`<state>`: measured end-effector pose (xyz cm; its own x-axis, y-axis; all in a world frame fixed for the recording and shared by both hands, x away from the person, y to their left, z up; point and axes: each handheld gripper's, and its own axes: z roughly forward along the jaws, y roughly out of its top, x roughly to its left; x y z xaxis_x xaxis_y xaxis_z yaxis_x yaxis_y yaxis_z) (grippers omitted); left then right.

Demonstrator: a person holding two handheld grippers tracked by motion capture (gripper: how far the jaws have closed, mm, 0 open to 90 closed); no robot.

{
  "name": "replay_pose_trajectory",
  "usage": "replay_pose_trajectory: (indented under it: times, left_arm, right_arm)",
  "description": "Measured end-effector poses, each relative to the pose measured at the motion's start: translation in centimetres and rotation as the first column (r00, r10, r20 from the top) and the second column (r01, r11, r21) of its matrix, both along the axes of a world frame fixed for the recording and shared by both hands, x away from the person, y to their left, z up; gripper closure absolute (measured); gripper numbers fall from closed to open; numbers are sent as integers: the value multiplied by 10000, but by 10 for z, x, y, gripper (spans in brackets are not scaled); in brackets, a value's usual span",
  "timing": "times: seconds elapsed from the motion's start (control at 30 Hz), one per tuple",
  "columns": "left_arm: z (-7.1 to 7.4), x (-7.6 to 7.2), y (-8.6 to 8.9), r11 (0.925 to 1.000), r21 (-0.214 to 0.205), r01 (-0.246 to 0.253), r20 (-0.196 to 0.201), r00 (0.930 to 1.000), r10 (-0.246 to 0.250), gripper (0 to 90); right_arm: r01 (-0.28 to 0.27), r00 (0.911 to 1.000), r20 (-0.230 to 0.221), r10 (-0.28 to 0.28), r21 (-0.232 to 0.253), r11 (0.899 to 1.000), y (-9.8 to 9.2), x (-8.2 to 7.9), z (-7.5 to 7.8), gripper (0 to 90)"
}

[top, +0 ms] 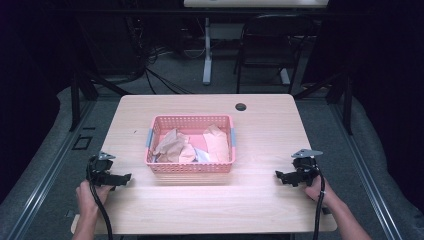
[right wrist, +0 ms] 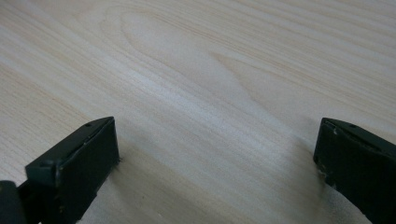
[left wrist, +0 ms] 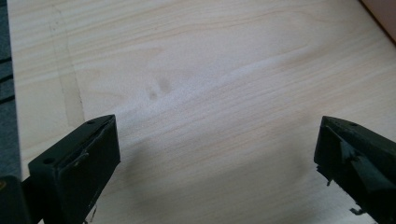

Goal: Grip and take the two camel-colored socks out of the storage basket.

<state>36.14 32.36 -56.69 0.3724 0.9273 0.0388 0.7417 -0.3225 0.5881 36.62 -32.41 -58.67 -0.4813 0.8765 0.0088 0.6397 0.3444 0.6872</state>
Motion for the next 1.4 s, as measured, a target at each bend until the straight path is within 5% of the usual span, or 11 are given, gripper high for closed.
replay_pose_trajectory:
  times: [0.5,0.6,0.73,0.87,0.97,1.03,1.4]
  left_arm:
    - [56,12,-14,9965,-457,699,-47,9975,-702,8]
    - [77,16,-22,9935,-431,1054,84,9944,-1051,19]
    - [107,28,-39,9864,31,1644,-214,9862,-1643,19]
    - [121,34,-48,9811,-195,1925,-123,9812,-1928,14]
    - [132,38,-63,9724,-100,2332,-256,9721,-2333,11]
    - [141,42,-80,9605,103,2781,-488,9595,-2773,14]
    - [145,59,-125,9287,324,3695,-908,9264,-3654,52]
  right_arm:
    - [14,10000,16,-14,-36,10000,0,-1,0,0]
    - [-1,10000,7,1,-5,10000,0,-1,0,0]
    - [2,10000,28,-2,0,10000,0,-1,0,0]
    - [-4,10000,74,4,14,10000,0,-1,0,0]
    - [-38,10000,58,37,21,10000,0,-1,0,0]
    - [-17,10000,52,17,-30,10000,0,-1,0,0]
    - [-66,10000,51,66,-50,10000,-1,-2,0,0]
